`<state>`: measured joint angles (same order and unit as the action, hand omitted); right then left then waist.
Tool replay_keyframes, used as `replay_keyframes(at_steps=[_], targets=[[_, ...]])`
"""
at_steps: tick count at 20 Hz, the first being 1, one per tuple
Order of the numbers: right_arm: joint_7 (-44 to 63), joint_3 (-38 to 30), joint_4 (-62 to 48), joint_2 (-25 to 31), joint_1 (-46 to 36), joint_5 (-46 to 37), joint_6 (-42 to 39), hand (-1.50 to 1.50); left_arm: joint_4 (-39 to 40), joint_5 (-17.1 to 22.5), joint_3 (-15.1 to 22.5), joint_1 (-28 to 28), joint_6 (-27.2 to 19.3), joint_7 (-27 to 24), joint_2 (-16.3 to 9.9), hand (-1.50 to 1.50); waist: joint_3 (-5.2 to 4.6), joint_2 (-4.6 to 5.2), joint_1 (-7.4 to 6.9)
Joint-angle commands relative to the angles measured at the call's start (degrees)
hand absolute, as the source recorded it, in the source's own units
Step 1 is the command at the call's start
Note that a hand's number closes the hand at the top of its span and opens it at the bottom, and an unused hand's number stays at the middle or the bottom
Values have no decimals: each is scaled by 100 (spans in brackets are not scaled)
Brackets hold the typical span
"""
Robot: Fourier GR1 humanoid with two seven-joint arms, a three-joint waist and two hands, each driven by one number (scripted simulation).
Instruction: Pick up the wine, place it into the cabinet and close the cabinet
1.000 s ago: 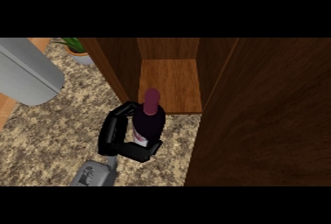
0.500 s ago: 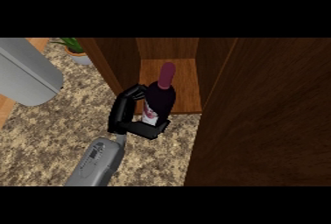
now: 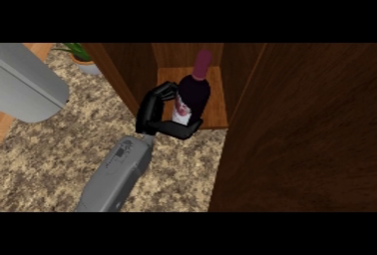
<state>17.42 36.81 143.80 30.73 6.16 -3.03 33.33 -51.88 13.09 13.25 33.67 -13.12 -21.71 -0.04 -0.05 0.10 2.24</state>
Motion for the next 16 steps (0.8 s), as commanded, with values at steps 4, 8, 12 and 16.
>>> replay_keyframes(at_steps=[4,8,12,16], targets=[[315,-136,1248,270,451,293,-168,-150,1187,540,-47,913,-167,-430,4,150,-1,26,128],[191,-57,1153,109,312,313,-177,-150,1701,805,45,1205,-404,-489,4,150,-2,42,164],[-24,130,1072,60,545,252,-156,-150,2287,668,197,1791,-492,-243,4,150,1,34,182],[-263,-76,881,-19,406,492,-279,-150,2853,842,260,2146,-858,-165,4,150,0,89,288]])
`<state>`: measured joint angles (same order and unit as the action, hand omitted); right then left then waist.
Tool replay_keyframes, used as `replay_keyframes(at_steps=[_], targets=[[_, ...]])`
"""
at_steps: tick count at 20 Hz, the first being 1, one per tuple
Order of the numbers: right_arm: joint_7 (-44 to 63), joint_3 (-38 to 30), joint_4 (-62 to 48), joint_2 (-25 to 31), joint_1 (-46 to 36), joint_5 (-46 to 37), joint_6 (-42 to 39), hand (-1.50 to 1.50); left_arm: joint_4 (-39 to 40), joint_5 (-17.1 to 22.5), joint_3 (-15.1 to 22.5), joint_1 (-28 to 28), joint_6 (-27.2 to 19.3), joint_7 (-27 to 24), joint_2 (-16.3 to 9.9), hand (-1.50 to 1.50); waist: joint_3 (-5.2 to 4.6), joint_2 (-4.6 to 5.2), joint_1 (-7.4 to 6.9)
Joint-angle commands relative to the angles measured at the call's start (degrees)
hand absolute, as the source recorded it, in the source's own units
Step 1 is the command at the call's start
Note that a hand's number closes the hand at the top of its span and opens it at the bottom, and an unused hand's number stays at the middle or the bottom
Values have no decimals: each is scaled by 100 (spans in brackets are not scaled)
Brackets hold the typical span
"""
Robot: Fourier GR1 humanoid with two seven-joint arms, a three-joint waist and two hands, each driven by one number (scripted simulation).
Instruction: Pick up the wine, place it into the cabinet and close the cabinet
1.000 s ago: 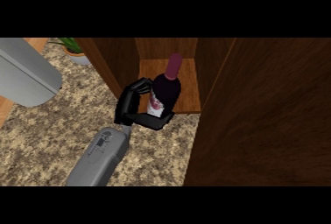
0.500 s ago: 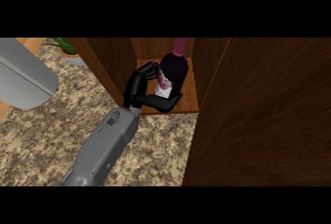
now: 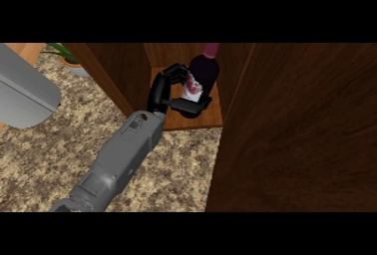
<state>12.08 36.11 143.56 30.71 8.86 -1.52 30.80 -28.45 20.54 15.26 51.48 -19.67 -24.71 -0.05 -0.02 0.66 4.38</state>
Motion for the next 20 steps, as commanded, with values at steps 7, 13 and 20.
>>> replay_keyframes(at_steps=[7,13,20], targets=[[-12,-45,726,54,394,510,-202,-150,1121,502,-516,687,-3,-148,5,150,-2,76,100],[-361,160,684,57,706,382,-265,-150,1627,472,-621,774,41,-397,4,150,-1,74,136],[-545,229,673,115,688,377,-451,-150,2022,327,-731,1206,-426,-586,-123,150,-7,146,261]])
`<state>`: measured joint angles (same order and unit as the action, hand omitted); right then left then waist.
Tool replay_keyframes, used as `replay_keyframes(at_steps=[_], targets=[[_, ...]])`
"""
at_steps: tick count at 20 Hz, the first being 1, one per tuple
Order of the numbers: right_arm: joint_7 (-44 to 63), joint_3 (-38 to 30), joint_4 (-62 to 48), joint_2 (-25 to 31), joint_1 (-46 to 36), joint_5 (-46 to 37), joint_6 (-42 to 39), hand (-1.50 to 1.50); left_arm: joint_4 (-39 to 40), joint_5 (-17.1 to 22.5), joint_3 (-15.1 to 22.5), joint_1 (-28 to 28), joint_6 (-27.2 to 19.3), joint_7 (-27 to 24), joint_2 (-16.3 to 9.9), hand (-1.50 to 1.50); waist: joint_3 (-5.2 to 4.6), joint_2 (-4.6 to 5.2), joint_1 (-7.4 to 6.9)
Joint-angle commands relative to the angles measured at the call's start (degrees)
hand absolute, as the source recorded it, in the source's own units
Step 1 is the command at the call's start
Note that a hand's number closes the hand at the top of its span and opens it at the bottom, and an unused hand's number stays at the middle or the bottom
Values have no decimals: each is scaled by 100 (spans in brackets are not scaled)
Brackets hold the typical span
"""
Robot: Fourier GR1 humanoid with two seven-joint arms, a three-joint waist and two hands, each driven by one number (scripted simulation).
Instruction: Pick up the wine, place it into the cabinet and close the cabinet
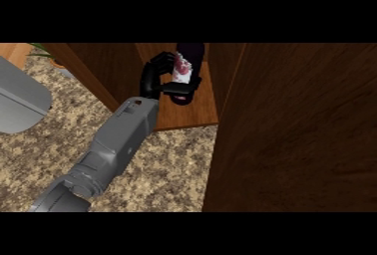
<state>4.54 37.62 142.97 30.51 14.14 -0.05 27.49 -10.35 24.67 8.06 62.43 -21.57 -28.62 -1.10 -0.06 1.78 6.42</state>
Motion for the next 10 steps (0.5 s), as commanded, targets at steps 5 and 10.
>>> replay_keyframes(at_steps=[5,10], targets=[[23,98,668,77,248,331,-161,-150,407,-245,64,302,-442,-273,-127,-150,4,30,71],[-44,178,589,70,312,235,-179,-150,620,-317,71,470,-637,-188,-387,-150,-4,67,175]])
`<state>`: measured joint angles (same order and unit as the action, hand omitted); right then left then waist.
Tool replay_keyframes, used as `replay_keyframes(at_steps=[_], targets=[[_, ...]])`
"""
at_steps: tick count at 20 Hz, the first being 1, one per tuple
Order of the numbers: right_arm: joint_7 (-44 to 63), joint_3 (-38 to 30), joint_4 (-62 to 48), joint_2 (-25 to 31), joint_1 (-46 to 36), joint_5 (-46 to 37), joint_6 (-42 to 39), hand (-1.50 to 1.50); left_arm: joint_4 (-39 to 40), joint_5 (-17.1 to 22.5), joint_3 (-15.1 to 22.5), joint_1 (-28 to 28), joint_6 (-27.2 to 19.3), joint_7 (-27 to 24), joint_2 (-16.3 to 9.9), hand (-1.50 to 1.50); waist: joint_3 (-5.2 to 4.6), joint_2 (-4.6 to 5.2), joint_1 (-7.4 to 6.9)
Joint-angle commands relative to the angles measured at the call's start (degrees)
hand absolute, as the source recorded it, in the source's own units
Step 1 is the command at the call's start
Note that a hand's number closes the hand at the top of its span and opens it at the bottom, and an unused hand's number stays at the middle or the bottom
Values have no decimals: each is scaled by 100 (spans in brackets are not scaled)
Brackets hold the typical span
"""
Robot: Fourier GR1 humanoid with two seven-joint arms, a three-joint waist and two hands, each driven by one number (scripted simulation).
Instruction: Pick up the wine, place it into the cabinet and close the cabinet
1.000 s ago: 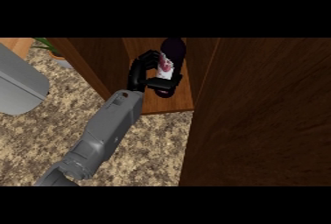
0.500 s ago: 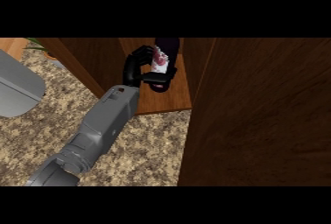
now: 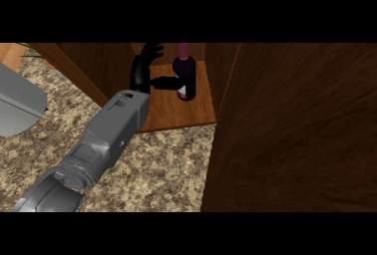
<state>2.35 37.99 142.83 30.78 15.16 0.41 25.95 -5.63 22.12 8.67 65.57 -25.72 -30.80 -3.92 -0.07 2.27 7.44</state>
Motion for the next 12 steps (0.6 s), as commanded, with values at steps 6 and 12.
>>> replay_keyframes(at_steps=[6,12], targets=[[124,10,802,232,351,320,-163,-150,120,-7,-85,217,-158,-90,-127,-150,0,-26,24],[71,141,733,111,366,173,-60,-150,-154,234,-346,125,758,-487,-46,-150,-15,-22,-48]])
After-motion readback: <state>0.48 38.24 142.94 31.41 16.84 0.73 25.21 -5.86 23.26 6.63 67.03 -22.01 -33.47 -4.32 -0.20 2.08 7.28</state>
